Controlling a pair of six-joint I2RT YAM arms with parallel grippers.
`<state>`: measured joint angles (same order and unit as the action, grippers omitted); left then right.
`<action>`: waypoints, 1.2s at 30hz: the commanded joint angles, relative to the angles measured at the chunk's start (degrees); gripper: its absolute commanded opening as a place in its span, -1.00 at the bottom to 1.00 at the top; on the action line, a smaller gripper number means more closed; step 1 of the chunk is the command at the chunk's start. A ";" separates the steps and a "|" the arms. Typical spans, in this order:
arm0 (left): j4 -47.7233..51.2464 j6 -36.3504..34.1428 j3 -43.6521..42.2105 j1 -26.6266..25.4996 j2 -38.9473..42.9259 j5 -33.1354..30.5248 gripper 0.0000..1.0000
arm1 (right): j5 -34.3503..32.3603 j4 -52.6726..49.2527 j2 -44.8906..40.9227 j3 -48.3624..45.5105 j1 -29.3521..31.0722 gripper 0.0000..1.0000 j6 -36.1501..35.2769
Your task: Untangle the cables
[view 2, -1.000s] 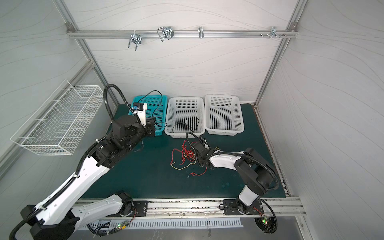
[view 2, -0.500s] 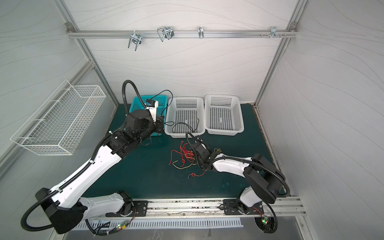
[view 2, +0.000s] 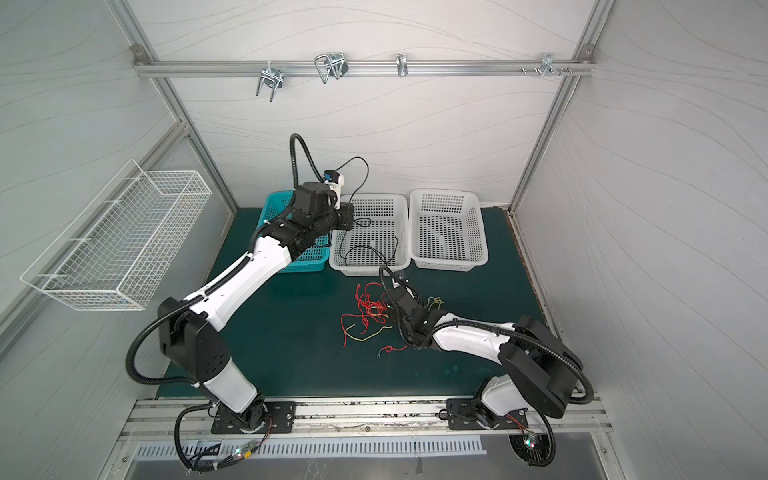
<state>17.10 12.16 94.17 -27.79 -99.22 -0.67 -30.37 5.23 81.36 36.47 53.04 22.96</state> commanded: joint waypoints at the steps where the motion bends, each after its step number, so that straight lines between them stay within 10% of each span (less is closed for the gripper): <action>1: 0.77 -0.86 6.05 -0.15 -6.24 2.33 -1.00 | -0.02 1.71 -0.82 -0.08 0.79 -0.98 2.11; 14: 12.19 -0.65 18.44 -0.10 -22.88 1.44 -0.97 | 0.33 4.06 0.85 0.72 1.28 -0.92 1.65; 25: 14.01 -1.16 17.37 -0.17 -21.63 2.16 -0.18 | 0.83 5.40 2.18 1.58 1.28 -0.85 2.18; 36: 11.00 -1.35 11.84 -0.65 -13.98 3.10 0.05 | 0.79 2.76 2.23 4.32 0.84 -0.69 1.47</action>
<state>30.46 11.16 106.65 -27.94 -117.49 1.39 -29.50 8.78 83.11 38.87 53.93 24.14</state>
